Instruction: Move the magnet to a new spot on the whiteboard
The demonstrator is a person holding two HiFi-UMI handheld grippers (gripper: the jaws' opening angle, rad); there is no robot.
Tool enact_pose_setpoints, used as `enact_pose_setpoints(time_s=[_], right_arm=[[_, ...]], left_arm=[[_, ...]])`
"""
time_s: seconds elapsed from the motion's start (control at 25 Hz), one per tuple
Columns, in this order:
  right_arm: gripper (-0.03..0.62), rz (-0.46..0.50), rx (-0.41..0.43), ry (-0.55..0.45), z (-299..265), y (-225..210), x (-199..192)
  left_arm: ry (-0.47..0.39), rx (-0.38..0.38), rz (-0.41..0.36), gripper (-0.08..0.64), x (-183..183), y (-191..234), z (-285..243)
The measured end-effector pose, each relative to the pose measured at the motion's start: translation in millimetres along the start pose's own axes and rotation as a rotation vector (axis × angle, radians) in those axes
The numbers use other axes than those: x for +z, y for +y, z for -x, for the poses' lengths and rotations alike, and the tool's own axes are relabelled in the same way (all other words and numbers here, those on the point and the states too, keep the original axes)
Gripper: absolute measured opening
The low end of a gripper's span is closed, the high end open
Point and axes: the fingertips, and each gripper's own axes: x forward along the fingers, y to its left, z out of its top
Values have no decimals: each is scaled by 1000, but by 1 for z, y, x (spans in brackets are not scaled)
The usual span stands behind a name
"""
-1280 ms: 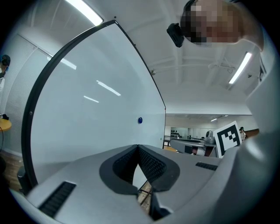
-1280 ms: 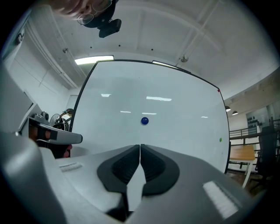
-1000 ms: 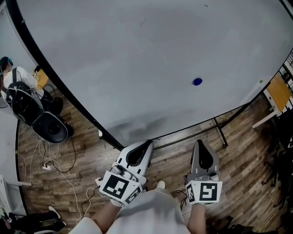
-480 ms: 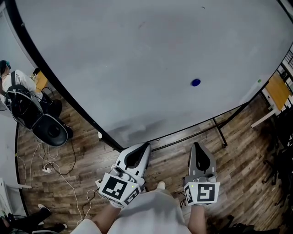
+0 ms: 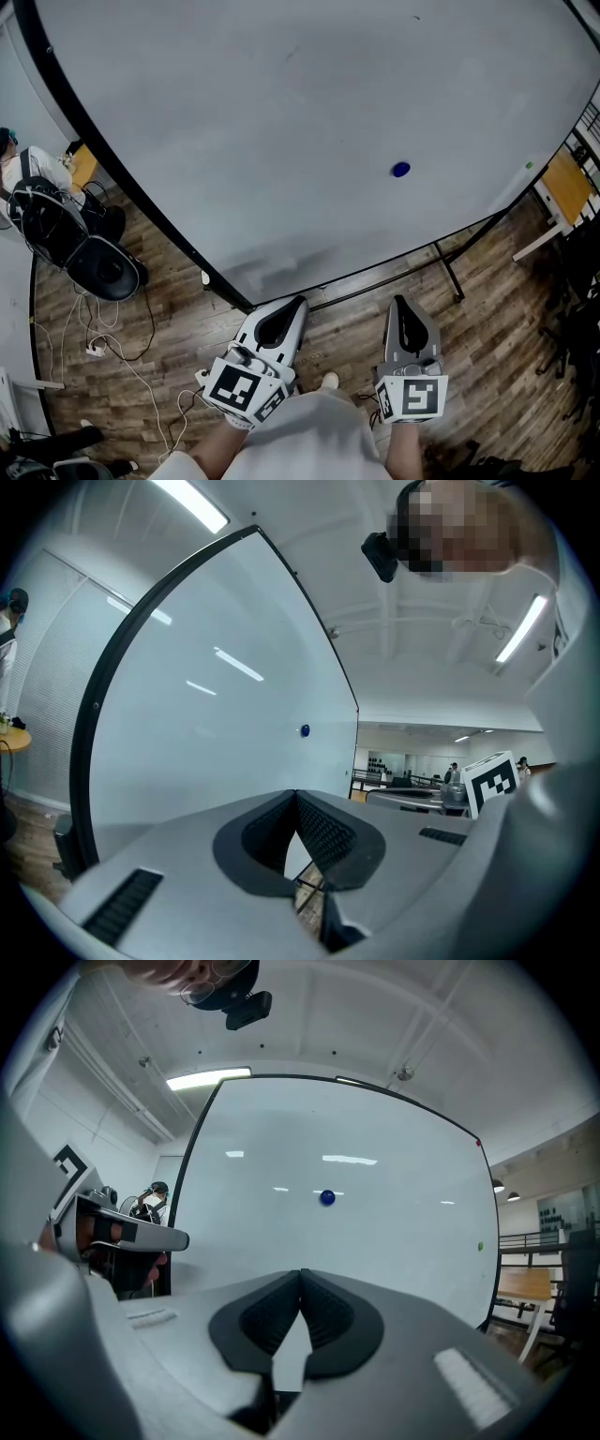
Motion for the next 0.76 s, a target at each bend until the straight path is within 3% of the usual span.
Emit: enact_pose_setpoints(time_s=[0.76], right_arm=[[11, -35, -15, 0, 4, 1, -6]], left_arm=[[15, -10, 6, 6, -8, -1, 4]])
